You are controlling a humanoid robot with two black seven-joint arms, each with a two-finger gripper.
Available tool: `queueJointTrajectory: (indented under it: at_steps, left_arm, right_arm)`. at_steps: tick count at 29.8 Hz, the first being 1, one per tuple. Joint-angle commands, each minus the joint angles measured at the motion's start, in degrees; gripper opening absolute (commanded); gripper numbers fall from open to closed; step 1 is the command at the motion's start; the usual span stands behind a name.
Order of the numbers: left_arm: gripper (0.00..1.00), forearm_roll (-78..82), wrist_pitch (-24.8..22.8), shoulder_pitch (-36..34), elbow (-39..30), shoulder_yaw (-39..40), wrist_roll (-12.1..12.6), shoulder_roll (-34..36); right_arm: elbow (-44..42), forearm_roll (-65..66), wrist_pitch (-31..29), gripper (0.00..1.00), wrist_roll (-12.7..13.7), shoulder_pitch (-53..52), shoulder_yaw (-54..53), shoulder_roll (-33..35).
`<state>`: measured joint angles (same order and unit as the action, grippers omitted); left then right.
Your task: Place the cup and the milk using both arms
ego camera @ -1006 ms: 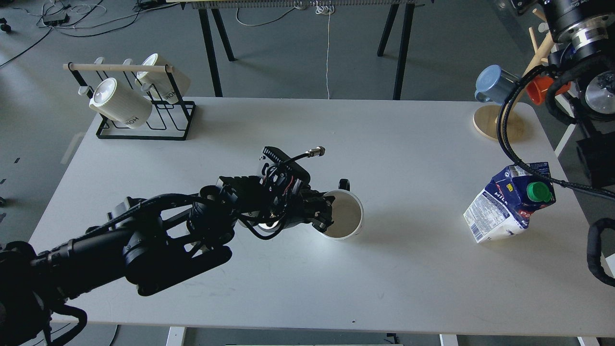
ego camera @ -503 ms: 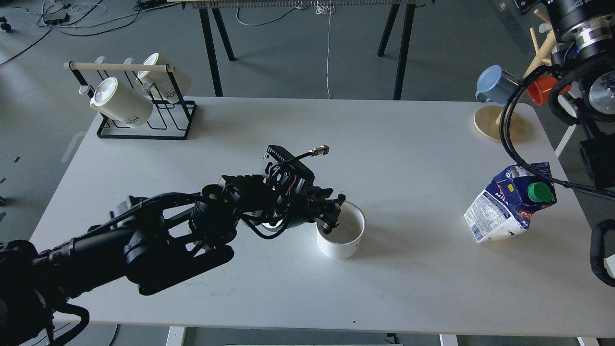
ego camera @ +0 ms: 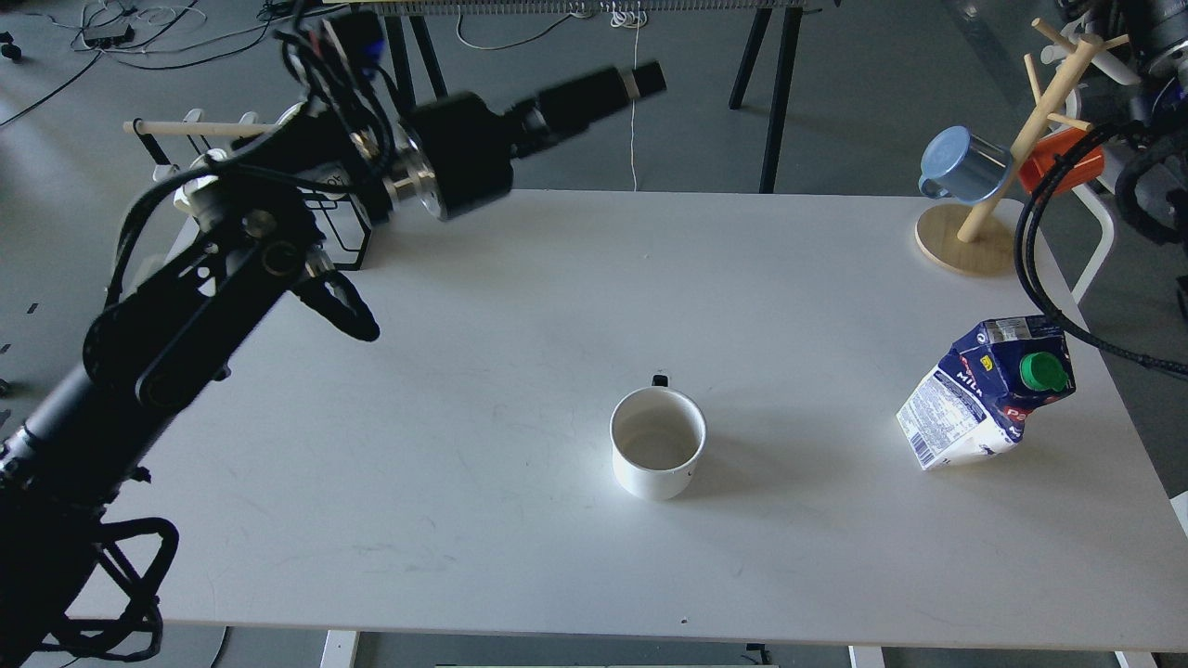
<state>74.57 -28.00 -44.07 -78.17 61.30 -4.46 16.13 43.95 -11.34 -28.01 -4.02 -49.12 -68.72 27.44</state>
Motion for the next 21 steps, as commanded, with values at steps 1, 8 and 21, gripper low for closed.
queueJointTrajectory:
  at_steps: [1,8,21]
  left_arm:
    - [0.85,-9.24,0.00,-0.75,3.72,5.66,-0.99,-0.13]
    - [0.85,-29.26,0.00,0.12,13.12,11.90,-0.99,2.59]
    - [0.99,-70.35,0.00,1.71,28.95,12.44,0.24,6.20]
  right_arm:
    - [4.91,-2.71,0.01,0.99,-1.69,4.54,-0.18,2.52]
    - [13.25,-8.16,0.01,0.99,-1.87,16.49,-3.52,10.08]
    - [32.59,-12.03,0.01,0.99,-1.78,47.25,-16.78,11.85]
